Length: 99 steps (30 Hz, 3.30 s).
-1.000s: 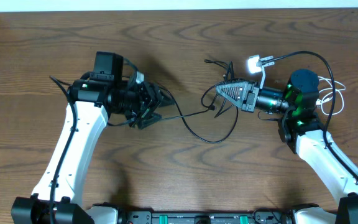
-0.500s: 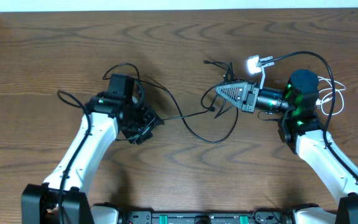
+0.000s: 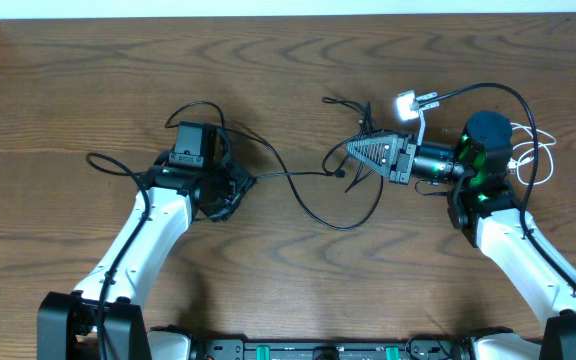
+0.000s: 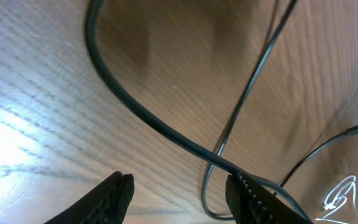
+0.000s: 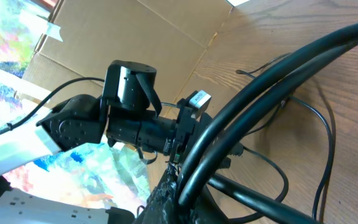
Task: Untangle cables
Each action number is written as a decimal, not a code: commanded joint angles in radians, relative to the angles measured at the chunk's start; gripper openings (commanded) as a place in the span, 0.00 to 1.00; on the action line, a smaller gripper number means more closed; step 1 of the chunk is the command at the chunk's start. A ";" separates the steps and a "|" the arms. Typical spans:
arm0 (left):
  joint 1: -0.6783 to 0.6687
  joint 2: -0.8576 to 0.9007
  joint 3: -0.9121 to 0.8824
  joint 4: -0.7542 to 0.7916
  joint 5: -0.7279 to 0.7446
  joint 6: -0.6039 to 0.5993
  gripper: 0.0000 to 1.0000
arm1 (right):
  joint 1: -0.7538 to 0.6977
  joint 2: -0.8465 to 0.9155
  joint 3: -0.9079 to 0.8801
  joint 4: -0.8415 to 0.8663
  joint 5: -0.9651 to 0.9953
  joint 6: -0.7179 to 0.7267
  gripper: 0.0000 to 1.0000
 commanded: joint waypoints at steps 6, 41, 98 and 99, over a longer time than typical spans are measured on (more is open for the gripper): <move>0.008 -0.005 -0.003 -0.001 0.103 -0.022 0.54 | -0.002 0.000 0.010 -0.027 -0.015 -0.045 0.01; 0.026 -0.056 0.032 0.127 0.236 0.184 0.08 | -0.001 0.000 0.010 -0.034 -0.034 -0.067 0.01; -0.259 -0.203 0.042 0.539 0.410 -0.194 0.08 | 0.238 0.010 0.010 0.144 -0.002 -0.077 0.34; -0.269 -0.203 0.042 0.544 0.410 -0.194 0.08 | 0.237 0.010 0.010 0.144 -0.001 -0.076 0.34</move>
